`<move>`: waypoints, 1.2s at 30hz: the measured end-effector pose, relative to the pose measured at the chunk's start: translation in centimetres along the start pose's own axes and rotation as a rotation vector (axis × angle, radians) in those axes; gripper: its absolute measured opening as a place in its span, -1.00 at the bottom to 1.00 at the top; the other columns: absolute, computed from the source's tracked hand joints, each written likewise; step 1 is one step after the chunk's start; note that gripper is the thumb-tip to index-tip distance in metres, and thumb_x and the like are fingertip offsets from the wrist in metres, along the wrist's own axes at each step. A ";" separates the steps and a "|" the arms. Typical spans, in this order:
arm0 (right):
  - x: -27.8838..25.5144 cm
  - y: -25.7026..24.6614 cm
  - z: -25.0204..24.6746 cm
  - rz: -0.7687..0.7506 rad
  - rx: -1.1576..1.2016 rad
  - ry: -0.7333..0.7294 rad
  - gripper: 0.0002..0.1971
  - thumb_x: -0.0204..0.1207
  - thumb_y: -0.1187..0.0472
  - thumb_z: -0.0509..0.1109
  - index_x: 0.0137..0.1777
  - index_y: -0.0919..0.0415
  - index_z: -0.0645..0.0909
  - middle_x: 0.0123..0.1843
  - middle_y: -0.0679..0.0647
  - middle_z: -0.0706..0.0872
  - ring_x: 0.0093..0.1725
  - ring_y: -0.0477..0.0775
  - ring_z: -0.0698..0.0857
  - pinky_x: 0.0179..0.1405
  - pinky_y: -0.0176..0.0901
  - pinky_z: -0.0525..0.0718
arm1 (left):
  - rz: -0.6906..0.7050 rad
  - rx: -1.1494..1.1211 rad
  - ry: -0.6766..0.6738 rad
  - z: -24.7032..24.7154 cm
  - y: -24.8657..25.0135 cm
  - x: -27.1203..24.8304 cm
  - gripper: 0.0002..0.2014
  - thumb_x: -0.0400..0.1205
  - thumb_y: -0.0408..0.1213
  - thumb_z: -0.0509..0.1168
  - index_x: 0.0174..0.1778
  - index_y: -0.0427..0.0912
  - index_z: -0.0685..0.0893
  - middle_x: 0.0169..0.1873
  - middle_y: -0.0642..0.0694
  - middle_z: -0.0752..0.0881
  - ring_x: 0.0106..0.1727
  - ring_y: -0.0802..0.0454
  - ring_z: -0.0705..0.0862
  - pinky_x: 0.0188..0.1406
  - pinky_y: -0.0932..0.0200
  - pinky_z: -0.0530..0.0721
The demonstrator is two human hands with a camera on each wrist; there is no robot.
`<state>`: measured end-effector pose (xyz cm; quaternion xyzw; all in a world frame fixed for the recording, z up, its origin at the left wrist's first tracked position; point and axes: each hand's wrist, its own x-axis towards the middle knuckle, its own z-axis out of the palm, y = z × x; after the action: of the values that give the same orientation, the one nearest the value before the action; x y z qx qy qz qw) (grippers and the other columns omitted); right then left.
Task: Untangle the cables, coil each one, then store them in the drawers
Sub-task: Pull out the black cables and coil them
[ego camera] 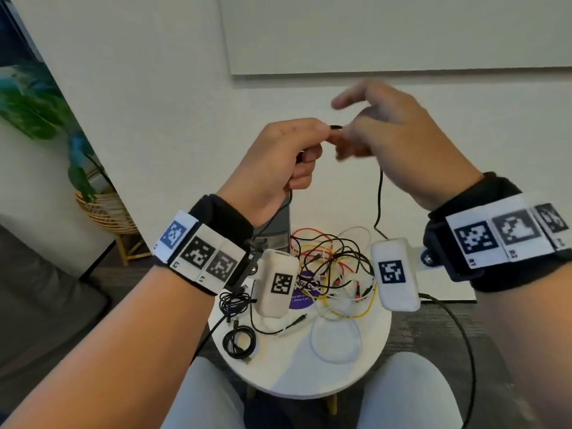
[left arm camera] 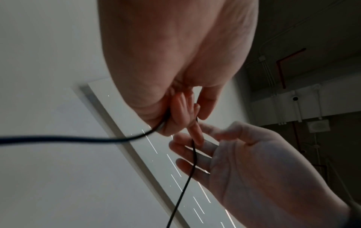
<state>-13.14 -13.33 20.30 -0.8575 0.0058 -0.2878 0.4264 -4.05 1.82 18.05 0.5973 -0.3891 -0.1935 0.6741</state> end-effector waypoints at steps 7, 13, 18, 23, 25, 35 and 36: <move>0.4 4.8 0.5 0.006 -0.079 0.235 -0.80 0.65 0.06 0.39 -0.20 0.00 0.75 -0.27 -0.06 0.72 -0.23 -0.09 0.57 -0.13 -0.06 0.54 | -0.012 0.161 0.034 -2.1 -3.3 -1.3 -0.79 0.82 -0.28 0.19 0.06 -0.23 0.73 -0.45 0.03 0.41 -0.43 0.07 0.44 -0.30 0.16 0.50; -1.2 6.2 2.7 0.068 -0.265 0.178 -0.76 0.54 -0.03 0.35 0.16 -0.14 0.74 0.15 -0.13 0.73 0.26 -0.04 0.64 0.36 0.10 0.52 | -0.012 0.375 0.087 -1.1 -5.4 -1.7 -0.72 0.85 -0.18 0.17 0.07 -0.17 0.77 -0.52 0.12 0.39 -0.53 0.08 0.31 -0.48 0.13 0.36; -0.8 3.2 3.0 -0.031 -0.231 -0.100 -0.73 0.72 -0.01 0.33 0.06 0.08 0.82 -0.28 -0.18 0.70 -0.27 -0.19 0.59 -0.19 -0.24 0.50 | 0.052 0.320 0.114 -1.1 -4.1 -0.7 -0.76 0.81 -0.20 0.25 0.13 -0.26 0.76 -0.46 0.00 0.46 -0.58 0.14 0.29 -0.62 0.29 0.26; 1.3 4.6 -0.7 0.070 -0.049 0.240 -0.73 0.60 -0.08 0.44 -0.27 -0.03 0.80 -0.17 0.18 0.82 0.01 0.33 0.76 0.17 0.24 0.73 | -0.069 0.214 0.081 -3.6 -5.7 -2.2 -0.80 0.79 -0.21 0.28 0.10 -0.29 0.69 -0.43 -0.05 0.50 -0.61 0.11 0.25 -0.70 0.25 0.20; 1.5 5.1 -1.7 0.116 -0.107 0.341 -0.75 0.64 0.00 0.41 -0.24 -0.03 0.78 -0.14 0.10 0.82 0.01 0.14 0.75 0.20 0.13 0.70 | -0.072 0.150 0.129 -4.2 -6.3 -2.8 -0.72 0.83 -0.17 0.19 -0.10 -0.22 0.67 -0.49 -0.02 0.41 -0.60 0.11 0.22 -0.66 0.18 0.12; -0.1 3.9 2.4 -0.067 0.029 -0.202 -0.78 0.74 0.25 0.29 0.25 0.16 0.74 -0.28 -0.17 0.73 -0.31 -0.19 0.62 -0.28 -0.36 0.54 | 0.032 0.108 0.039 -1.8 -3.6 -0.4 -0.62 0.86 -0.11 0.12 -0.07 -0.27 0.69 -0.47 -0.05 0.39 -0.57 0.10 0.18 -0.63 0.23 0.10; 0.0 4.2 2.1 -0.073 0.009 -0.148 -0.80 0.74 0.23 0.32 0.15 0.19 0.78 -0.37 -0.23 0.68 -0.38 -0.23 0.53 -0.33 -0.41 0.46 | 0.022 0.101 0.028 -2.4 -4.0 -0.6 -0.65 0.85 -0.08 0.14 -0.05 -0.24 0.70 -0.46 -0.05 0.39 -0.56 0.08 0.18 -0.63 0.20 0.08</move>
<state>-11.07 -14.43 16.22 -0.8742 -0.0584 -0.2388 0.4189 -1.79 2.93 14.07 0.6287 -0.3956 -0.1579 0.6506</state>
